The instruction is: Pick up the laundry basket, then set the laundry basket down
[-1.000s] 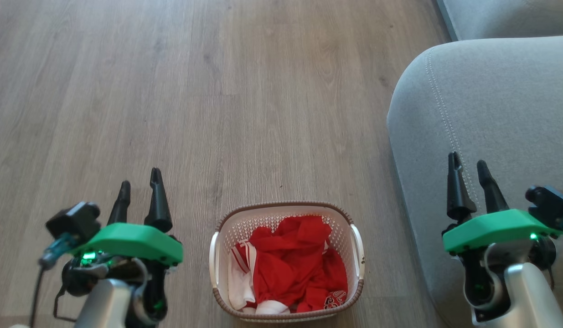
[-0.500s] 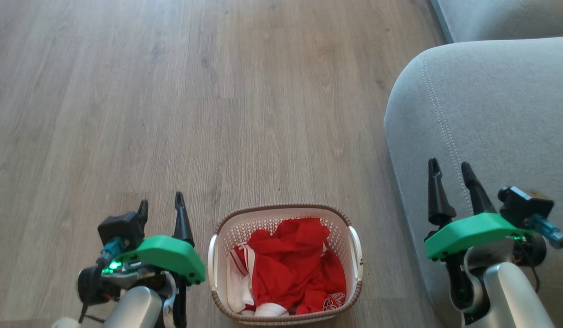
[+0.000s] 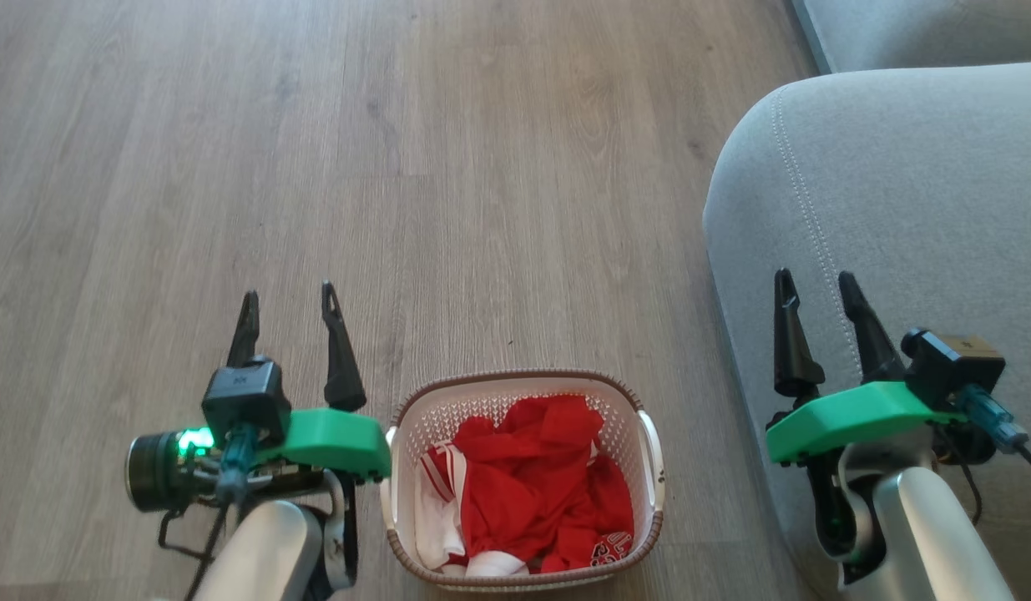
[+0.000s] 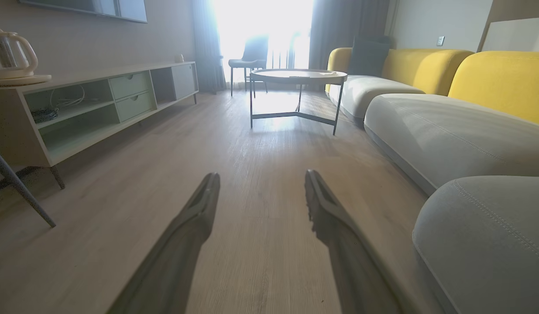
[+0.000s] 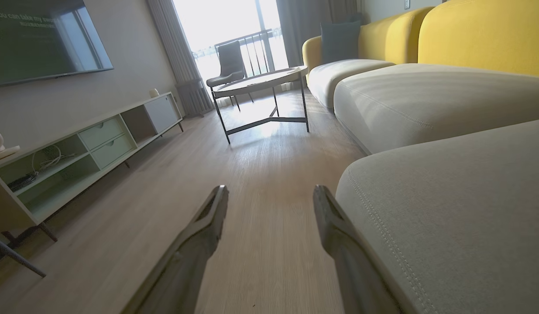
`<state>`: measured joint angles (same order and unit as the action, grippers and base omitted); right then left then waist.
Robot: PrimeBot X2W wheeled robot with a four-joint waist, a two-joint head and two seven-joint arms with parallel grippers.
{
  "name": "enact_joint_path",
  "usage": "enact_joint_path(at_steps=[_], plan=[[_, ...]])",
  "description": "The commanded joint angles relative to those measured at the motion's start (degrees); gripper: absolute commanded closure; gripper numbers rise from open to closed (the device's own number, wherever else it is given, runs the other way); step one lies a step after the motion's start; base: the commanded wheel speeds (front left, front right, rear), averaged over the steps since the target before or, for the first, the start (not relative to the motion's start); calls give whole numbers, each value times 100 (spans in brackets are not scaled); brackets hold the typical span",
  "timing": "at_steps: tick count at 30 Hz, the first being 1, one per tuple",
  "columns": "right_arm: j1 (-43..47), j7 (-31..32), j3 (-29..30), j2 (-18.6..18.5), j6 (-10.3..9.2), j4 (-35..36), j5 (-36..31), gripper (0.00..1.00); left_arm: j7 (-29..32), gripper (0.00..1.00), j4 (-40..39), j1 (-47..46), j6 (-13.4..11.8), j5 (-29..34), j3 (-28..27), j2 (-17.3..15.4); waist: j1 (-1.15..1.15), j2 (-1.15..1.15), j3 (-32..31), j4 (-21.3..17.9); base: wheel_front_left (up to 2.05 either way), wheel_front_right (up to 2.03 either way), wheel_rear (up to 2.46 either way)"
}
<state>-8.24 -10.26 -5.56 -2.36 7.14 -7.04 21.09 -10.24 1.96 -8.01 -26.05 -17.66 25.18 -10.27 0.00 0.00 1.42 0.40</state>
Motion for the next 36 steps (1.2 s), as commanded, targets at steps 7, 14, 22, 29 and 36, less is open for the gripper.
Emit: enact_joint_path(at_steps=[7, 14, 22, 29, 36], plan=[[-280, -191, -154, -45, 31, 361, -526, 0, -191, 0, -425, -396, -398, 480, 167, -178, 0, 0, 30, 19, 0, 0, 0], [-262, -308, -152, -47, 33, 334, -733, 0, -309, 0, -228, -268, -36, 498, -43, 78, 0, 0, 54, 29, 0, 0, 0], [-195, -459, -175, -52, 35, 133, -955, 0, -460, 0, 177, 38, 903, 780, -717, 601, 0, 0, 45, 36, 0, 0, 0], [-159, -474, -240, -53, 35, -223, -878, 0, -475, 0, 641, 171, 1370, 755, -1061, 730, 0, 0, 24, 13, 0, 0, 0], [-190, -474, -267, -52, 35, -358, -858, 0, -475, 0, 720, 159, 1395, 589, -1047, 737, 0, 0, 27, 11, 0, 0, 0]])
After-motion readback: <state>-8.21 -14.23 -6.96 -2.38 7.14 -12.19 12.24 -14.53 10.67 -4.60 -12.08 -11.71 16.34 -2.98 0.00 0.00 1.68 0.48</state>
